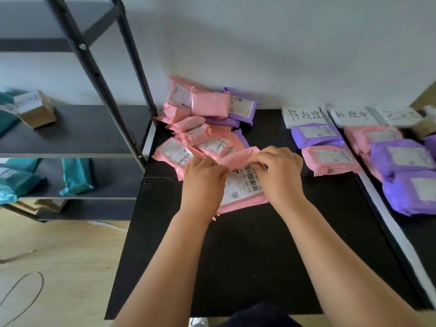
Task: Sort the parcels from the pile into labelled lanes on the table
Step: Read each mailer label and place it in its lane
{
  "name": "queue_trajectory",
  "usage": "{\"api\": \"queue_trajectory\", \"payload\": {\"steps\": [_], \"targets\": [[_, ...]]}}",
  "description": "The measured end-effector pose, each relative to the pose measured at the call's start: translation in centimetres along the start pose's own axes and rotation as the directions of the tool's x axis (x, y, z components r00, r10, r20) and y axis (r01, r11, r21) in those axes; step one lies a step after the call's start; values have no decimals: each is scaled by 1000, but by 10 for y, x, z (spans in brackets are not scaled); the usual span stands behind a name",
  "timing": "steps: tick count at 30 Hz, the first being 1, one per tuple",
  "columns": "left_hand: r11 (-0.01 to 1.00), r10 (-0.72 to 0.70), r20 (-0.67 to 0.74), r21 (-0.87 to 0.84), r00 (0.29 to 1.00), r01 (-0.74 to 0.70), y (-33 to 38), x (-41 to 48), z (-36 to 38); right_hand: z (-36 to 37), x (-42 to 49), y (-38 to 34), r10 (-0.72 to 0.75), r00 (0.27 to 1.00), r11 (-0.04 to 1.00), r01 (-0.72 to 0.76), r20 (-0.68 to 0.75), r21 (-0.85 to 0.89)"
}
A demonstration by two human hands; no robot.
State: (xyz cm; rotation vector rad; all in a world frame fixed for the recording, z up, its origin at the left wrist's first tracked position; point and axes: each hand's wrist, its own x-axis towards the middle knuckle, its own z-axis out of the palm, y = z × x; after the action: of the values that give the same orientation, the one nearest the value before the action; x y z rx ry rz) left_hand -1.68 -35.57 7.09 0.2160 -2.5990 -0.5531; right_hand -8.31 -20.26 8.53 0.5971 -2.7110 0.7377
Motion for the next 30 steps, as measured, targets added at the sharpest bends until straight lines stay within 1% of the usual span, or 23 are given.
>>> {"api": "queue_trajectory", "payload": {"steps": [1,2,4,6,7,9,11,13,16,20,22,24,28,30], "targets": [[1000,-9,-1,-26,1000,9,4,1,0,-3,-2,1,-2,1000,1000,2,-29,5],[997,-46,24,-64,999,47,9,3,-2,-6,-4,2,2,998,1000,-1,-60,23],[970,-186,112,-137,976,200,18,6,-7,-16,-7,3,48,992,996,-38,-117,85],[899,-346,197,-211,917,384,27,11,-15,-27,-9,5,141,978,979,-114,-157,168],[852,-403,230,-259,886,455,30,14,-18,-32,-11,7,187,968,965,-149,-168,214],[775,-467,279,-329,839,540,35,19,-22,-38,-14,12,260,954,934,-209,-151,291],[726,-488,299,-383,820,571,40,23,-24,-41,-17,14,300,947,912,-251,-111,326],[659,-512,301,-463,804,593,43,25,-24,-41,-19,16,317,946,905,-278,-75,321],[569,-543,346,-518,765,639,47,27,-23,-38,-19,17,340,941,904,-327,3,277],[449,-526,431,-591,733,670,52,24,-21,-38,-19,17,380,919,894,-394,102,216],[429,-504,459,-603,732,673,54,23,-19,-38,-19,17,399,904,873,-426,154,237],[418,-494,472,-608,730,675,55,23,-18,-38,-20,17,408,896,861,-441,175,252],[389,-496,470,-632,730,671,57,24,-21,-42,-21,19,436,886,825,-464,160,323],[410,-502,451,-627,738,663,58,25,-23,-44,-21,22,444,884,805,-465,144,369]]}}
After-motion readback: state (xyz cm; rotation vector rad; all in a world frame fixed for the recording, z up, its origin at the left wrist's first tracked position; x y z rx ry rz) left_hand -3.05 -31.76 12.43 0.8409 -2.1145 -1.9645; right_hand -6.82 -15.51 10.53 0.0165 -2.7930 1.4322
